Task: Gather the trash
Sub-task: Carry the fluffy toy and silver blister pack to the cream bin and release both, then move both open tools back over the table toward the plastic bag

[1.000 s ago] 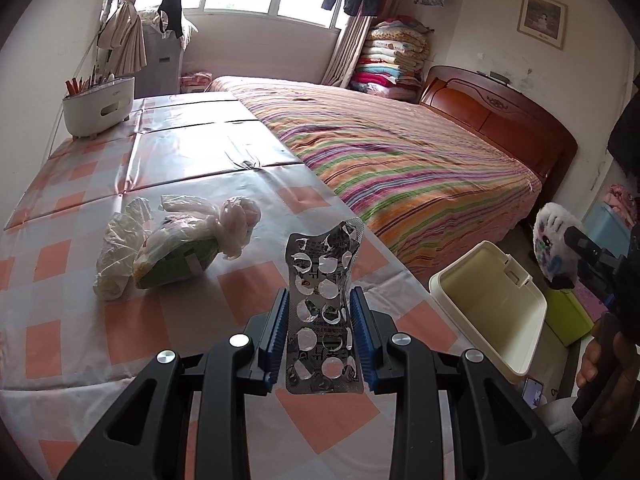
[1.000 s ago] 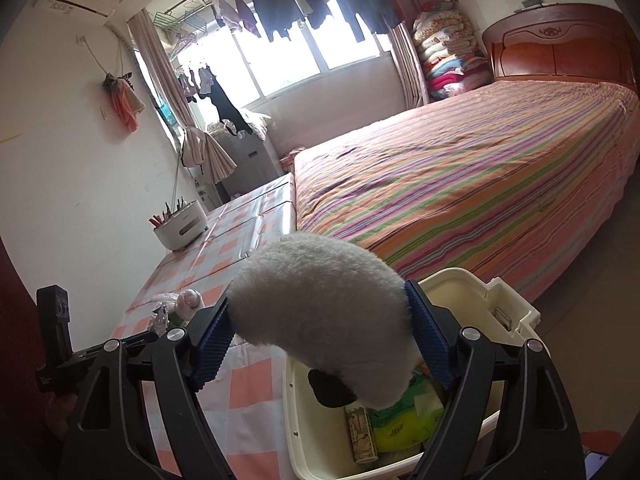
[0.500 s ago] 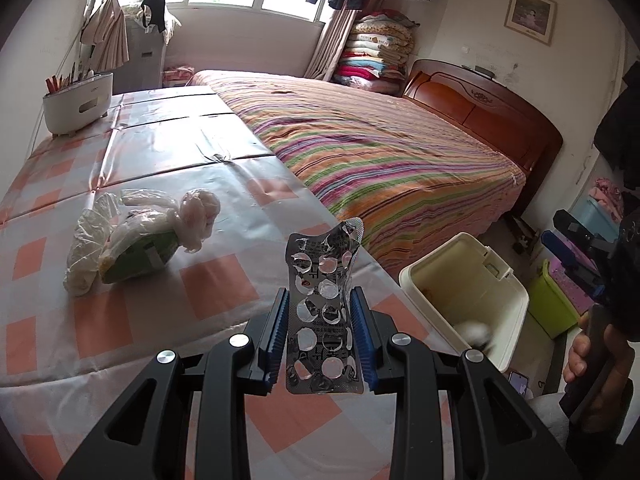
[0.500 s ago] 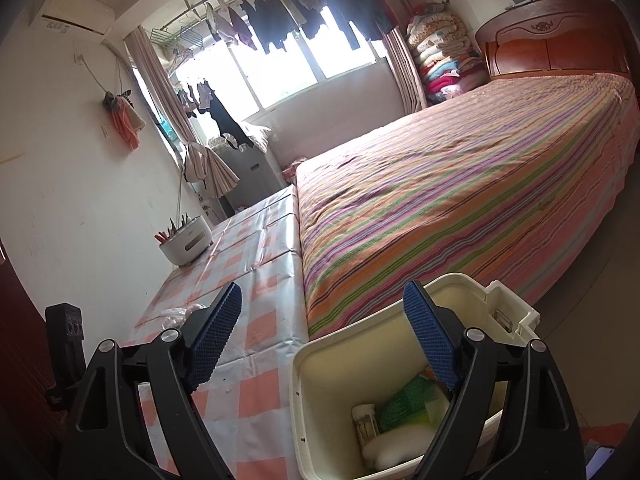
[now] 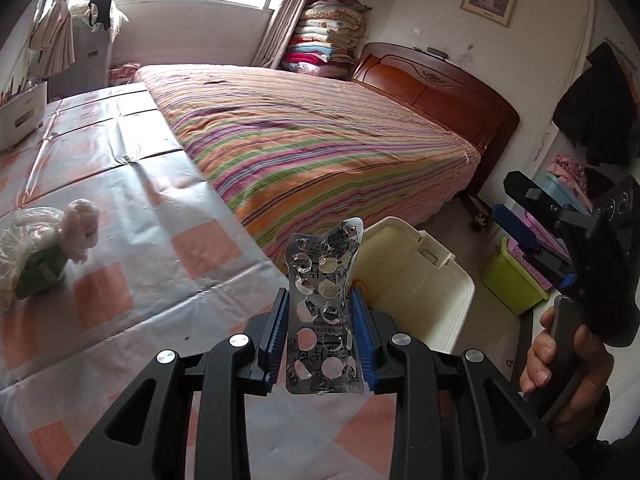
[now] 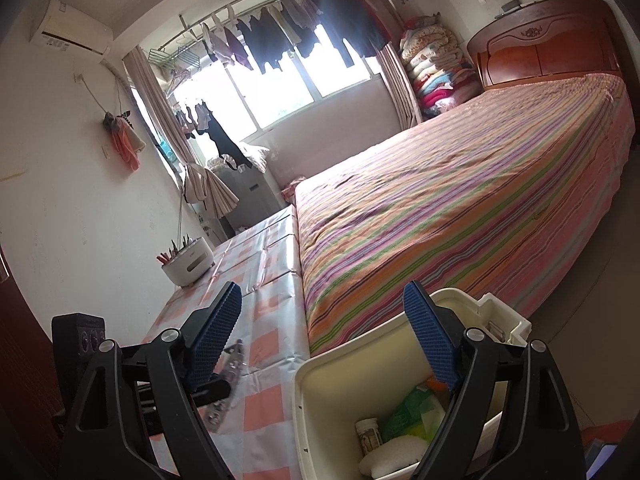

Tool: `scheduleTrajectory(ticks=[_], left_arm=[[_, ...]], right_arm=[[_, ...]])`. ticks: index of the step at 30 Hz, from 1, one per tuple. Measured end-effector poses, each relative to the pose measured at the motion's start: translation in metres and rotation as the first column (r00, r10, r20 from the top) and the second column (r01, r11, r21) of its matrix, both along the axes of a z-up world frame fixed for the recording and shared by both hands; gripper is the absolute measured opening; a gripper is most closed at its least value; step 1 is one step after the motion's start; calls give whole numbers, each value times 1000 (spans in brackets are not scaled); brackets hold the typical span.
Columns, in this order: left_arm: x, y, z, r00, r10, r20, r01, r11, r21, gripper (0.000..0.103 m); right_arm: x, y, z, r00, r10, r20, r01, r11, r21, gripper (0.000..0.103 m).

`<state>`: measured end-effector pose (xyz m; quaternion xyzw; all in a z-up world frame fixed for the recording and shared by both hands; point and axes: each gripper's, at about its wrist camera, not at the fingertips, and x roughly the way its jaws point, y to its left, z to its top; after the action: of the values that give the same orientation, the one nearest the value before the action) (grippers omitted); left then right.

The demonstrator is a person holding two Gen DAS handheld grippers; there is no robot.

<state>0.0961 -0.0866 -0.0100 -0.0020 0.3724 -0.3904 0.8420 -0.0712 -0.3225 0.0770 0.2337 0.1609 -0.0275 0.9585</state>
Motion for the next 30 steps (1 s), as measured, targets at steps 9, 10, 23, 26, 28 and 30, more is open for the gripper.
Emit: scheduleTrajectory(ticks=[9,10,23,26,28,30], left_arm=[[-6,-55,-4,995,-95,-17,96,995,22,31],[-7,-62,-4,994,-108,-18,108,994,24,31],[-9,-107,-16,988,-151,-35,154,986,68,58],[-15,-107,-16,988,-152,3,151,986,74,72],[-16,-103,-16,988,-152,9,151,985,82,72],[-15,-94,-14,990,-138,9,137,987,82,72]], right_arm=[[-22,-22,11,995,-76,66,73,996,45,82],[-25,-24,12,993,-85,78,81,995,54,82],[-33,-32,12,986,-130,106,120,988,93,84],[-31,-32,11,986,-131,105,121,988,94,84],[-30,-31,10,986,-133,102,124,988,90,84],[-28,-31,7,987,-131,95,122,988,96,84]])
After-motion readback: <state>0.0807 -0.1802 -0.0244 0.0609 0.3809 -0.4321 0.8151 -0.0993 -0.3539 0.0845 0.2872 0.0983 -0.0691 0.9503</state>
